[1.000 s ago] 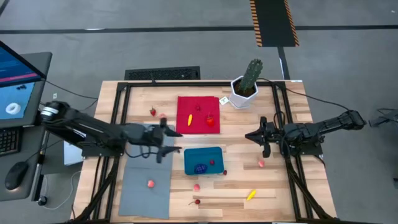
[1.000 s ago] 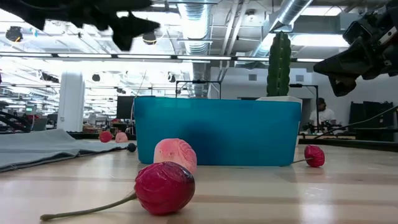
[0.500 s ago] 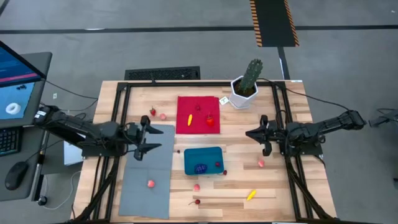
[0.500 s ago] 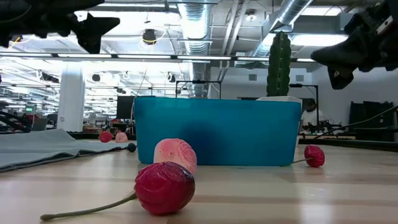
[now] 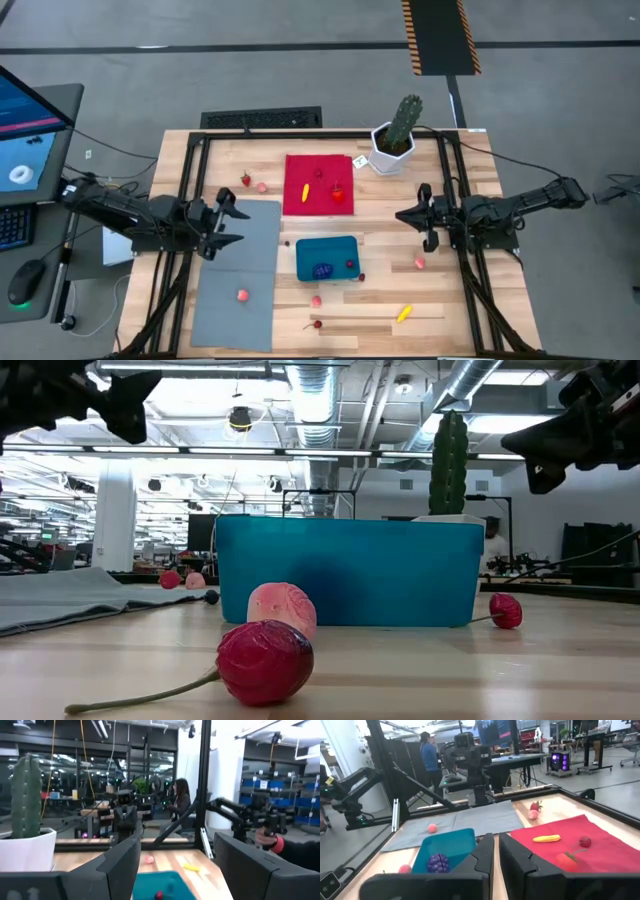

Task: Pick and placing Produce into tupperware
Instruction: Put the peach into the blue bin

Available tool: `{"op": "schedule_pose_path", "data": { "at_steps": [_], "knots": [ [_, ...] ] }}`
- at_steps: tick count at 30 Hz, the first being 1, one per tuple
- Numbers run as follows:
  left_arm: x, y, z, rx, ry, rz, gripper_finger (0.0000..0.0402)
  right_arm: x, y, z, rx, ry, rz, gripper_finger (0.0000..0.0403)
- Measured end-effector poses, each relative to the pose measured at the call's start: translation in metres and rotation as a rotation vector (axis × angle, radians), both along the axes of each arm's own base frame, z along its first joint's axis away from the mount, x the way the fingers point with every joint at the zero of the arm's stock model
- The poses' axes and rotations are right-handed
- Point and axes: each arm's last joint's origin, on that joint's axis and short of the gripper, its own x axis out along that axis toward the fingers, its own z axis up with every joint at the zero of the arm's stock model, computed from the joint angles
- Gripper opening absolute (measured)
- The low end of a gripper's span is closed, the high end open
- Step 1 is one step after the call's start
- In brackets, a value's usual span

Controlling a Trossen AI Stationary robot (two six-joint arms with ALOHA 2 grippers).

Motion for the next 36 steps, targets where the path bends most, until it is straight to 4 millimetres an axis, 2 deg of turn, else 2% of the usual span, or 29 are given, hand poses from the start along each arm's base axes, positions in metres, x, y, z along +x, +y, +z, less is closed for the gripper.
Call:
{"op": "schedule_pose_path", "data": {
  "at_steps": [7, 11, 15, 25, 31, 36],
  "knots": [
    [-0.003, 0.000, -0.004, 0.056, 0.033, -0.018, 0.0242, 0.000, 0.000, -0.004, -0.011, 0.045, 0.000, 0.0052],
    [-0.002, 0.005, -0.009, 0.081, 0.086, 0.169, 0.0242, 0.000, 0.000, -0.005, -0.013, 0.053, 0.000, 0.0052],
    [-0.002, 0.008, -0.011, -0.001, 0.119, 0.257, 0.0242, 0.000, 0.000, -0.005, -0.013, 0.053, 0.000, 0.0052],
    [-0.002, 0.004, -0.011, 0.036, 0.109, 0.129, 0.0242, 0.000, 0.000, -0.004, -0.016, 0.059, -0.003, 0.0052],
    [-0.002, 0.004, -0.012, 0.036, 0.112, 0.128, 0.0242, 0.000, 0.000, -0.003, -0.019, 0.072, -0.003, 0.0052],
    [-0.002, 0.005, -0.010, 0.028, 0.093, 0.135, 0.0242, -0.002, -0.001, 0.017, -0.036, 0.142, -0.006, 0.0052]
  ]
}}
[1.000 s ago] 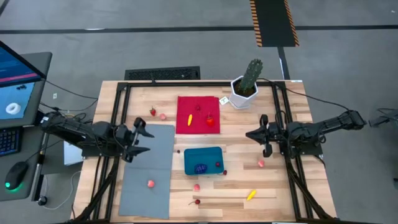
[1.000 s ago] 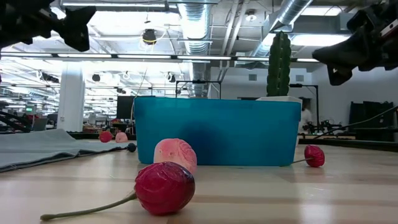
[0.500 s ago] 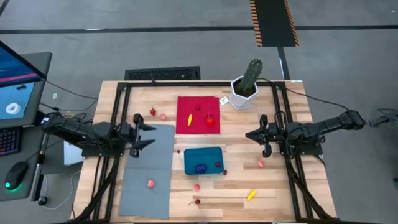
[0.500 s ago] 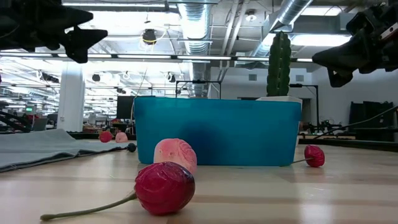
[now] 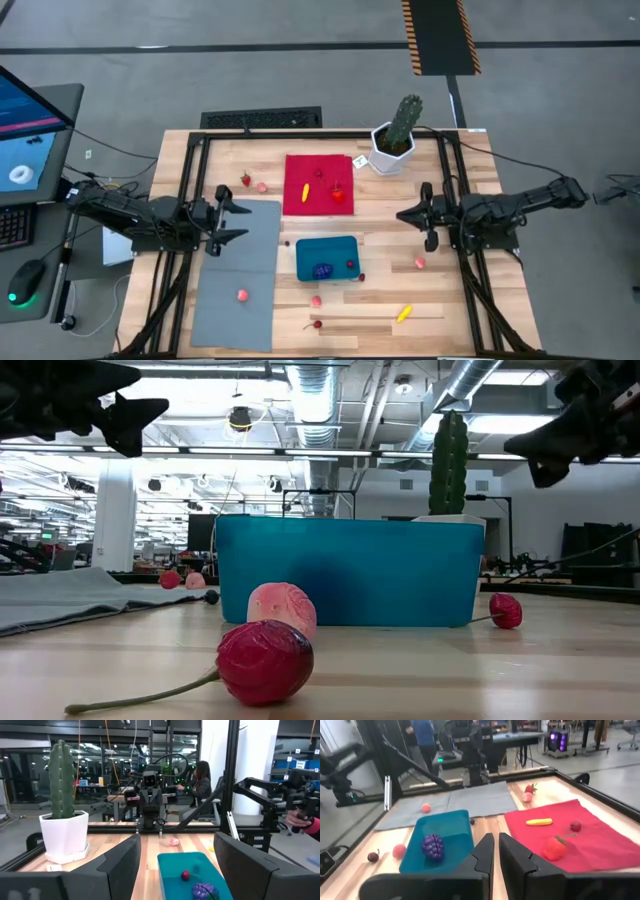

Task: Pick and placing Produce into tupperware
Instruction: Put the peach into the blue bin

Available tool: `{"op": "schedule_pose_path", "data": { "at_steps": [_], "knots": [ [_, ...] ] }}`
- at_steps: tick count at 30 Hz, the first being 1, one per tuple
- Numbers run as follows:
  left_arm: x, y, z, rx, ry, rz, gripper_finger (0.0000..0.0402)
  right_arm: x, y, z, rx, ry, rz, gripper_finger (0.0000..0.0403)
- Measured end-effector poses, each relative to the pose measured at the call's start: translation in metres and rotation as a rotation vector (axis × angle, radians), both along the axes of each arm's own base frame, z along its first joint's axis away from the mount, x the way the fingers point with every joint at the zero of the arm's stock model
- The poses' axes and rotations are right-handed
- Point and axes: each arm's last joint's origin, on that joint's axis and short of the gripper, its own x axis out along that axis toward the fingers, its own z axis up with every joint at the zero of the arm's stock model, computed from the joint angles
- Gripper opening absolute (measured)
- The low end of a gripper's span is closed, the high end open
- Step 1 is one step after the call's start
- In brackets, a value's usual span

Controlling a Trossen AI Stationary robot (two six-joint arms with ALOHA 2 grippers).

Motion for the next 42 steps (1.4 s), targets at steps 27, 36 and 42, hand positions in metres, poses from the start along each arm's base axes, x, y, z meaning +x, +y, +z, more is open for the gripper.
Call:
{"op": "schedule_pose_path", "data": {
  "at_steps": [27, 36, 42],
  "knots": [
    [-0.002, 0.006, 0.010, 0.031, -0.057, 0.197, 0.0242, 0.034, 0.017, 0.048, 0.399, 0.898, -0.137, 0.0136],
    [-0.002, 0.006, 0.011, 0.006, -0.068, 0.187, 0.0242, 0.042, 0.040, 0.029, 0.526, 1.115, -0.149, 0.0161],
    [-0.002, 0.005, 0.011, -0.030, -0.068, 0.178, 0.0242, 0.040, 0.052, 0.020, 0.556, 1.211, -0.215, 0.0162]
  ]
}}
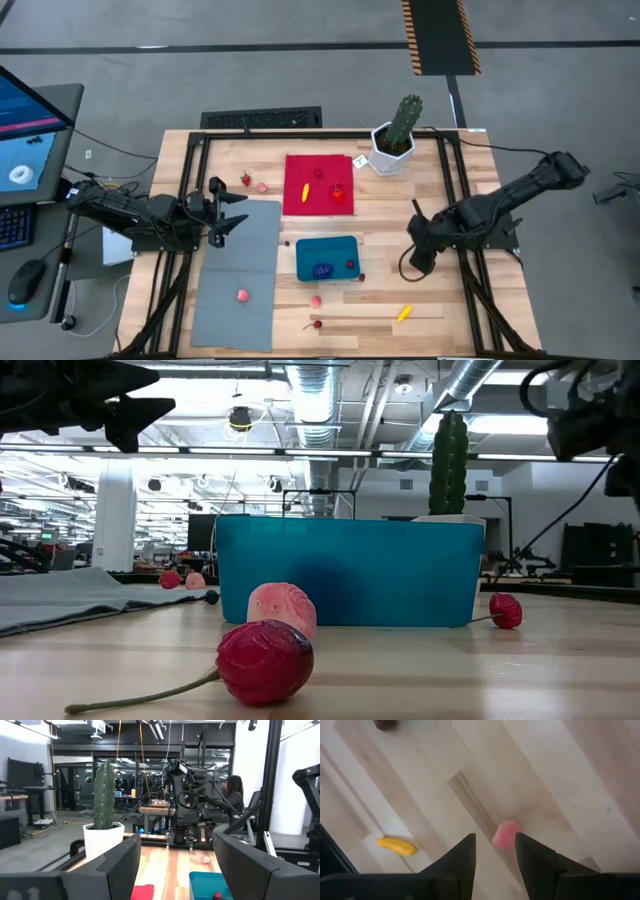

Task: Pick and placing Produce into tupperware
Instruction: Put the peach into the blue bin

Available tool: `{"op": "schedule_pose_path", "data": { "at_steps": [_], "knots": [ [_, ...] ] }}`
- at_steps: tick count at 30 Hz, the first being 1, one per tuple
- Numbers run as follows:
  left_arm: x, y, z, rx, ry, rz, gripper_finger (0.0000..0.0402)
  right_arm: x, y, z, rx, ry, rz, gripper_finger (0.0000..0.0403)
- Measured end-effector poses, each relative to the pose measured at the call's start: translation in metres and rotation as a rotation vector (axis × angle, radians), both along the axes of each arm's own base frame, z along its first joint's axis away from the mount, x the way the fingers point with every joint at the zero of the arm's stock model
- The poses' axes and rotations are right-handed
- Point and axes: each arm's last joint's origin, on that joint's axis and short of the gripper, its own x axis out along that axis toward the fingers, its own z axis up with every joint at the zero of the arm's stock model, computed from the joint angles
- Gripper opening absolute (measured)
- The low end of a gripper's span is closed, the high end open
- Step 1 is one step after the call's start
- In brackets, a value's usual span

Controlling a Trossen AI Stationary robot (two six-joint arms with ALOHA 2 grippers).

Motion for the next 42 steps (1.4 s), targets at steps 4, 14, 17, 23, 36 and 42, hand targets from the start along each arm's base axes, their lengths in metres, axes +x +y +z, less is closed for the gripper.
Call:
{"op": "schedule_pose_path", "data": {
  "at_steps": [4, 14, 17, 23, 36, 42],
  "knots": [
    [0.000, 0.000, 0.000, -0.026, -0.001, -0.007, 0.0242, 0.001, 0.007, -0.006, -0.003, 0.048, -0.015, 0.0173],
    [0.000, 0.000, -0.001, -0.082, -0.003, -0.024, 0.0242, 0.006, 0.018, -0.024, -0.056, 0.164, -0.010, 0.0219],
    [0.000, 0.000, -0.001, -0.096, 0.002, -0.028, 0.0242, 0.007, 0.020, -0.028, -0.069, 0.184, -0.005, 0.0227],
    [0.001, 0.000, -0.002, -0.111, 0.011, -0.032, 0.0242, 0.014, 0.023, -0.036, -0.091, 0.189, -0.008, 0.0230],
    [0.001, 0.000, -0.002, -0.110, 0.010, -0.041, 0.0242, 0.020, 0.027, -0.051, -0.115, 0.241, -0.006, 0.0230],
    [0.001, 0.000, -0.002, -0.111, 0.008, -0.041, 0.0242, 0.021, 0.027, -0.051, -0.107, 0.238, -0.022, 0.0230]
  ]
}}
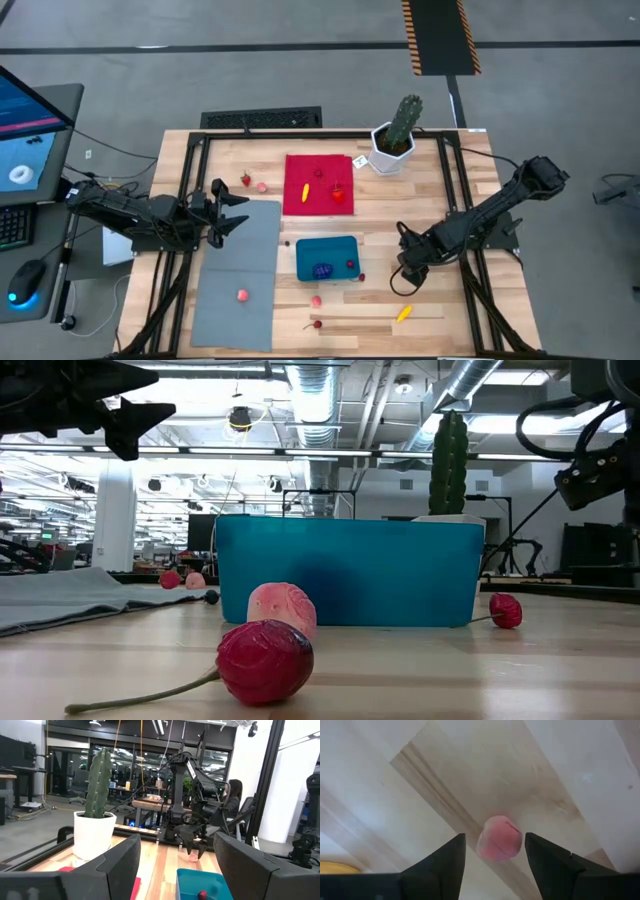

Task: Pick and placing Produce into tupperware
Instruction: Put the peach into the blue bin

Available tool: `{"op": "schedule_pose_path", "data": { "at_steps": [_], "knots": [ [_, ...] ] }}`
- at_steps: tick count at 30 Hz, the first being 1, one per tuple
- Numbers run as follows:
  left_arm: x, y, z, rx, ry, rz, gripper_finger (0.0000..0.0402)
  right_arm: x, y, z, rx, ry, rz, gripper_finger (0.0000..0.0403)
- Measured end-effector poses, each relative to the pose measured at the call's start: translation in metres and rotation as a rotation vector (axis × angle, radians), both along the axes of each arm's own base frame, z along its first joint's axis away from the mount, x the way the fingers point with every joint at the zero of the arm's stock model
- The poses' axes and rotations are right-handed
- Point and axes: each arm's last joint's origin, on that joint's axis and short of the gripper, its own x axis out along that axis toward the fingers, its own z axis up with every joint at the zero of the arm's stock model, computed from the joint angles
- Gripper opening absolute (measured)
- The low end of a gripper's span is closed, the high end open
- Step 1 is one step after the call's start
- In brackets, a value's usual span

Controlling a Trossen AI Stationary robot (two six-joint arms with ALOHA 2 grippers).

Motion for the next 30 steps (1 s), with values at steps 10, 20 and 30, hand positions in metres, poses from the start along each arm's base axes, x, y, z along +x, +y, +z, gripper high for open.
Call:
{"op": "schedule_pose_path", "data": {
  "at_steps": [10, 20, 30],
  "knots": [
    [0.0000, 0.0000, 0.0000, -0.001, 0.000, -0.001, 0.0242, -0.0019, -0.0015, -0.0033, -0.002, 0.009, -0.045, 0.0228],
    [0.0000, 0.0000, 0.0000, -0.007, -0.001, -0.002, 0.0242, -0.0069, -0.0021, -0.0079, -0.005, 0.036, -0.050, 0.0159],
    [0.0000, 0.0000, 0.0000, -0.007, -0.001, -0.002, 0.0242, 0.0027, -0.0008, -0.0068, 0.029, -0.071, 0.058, 0.0130]
  ]
}}
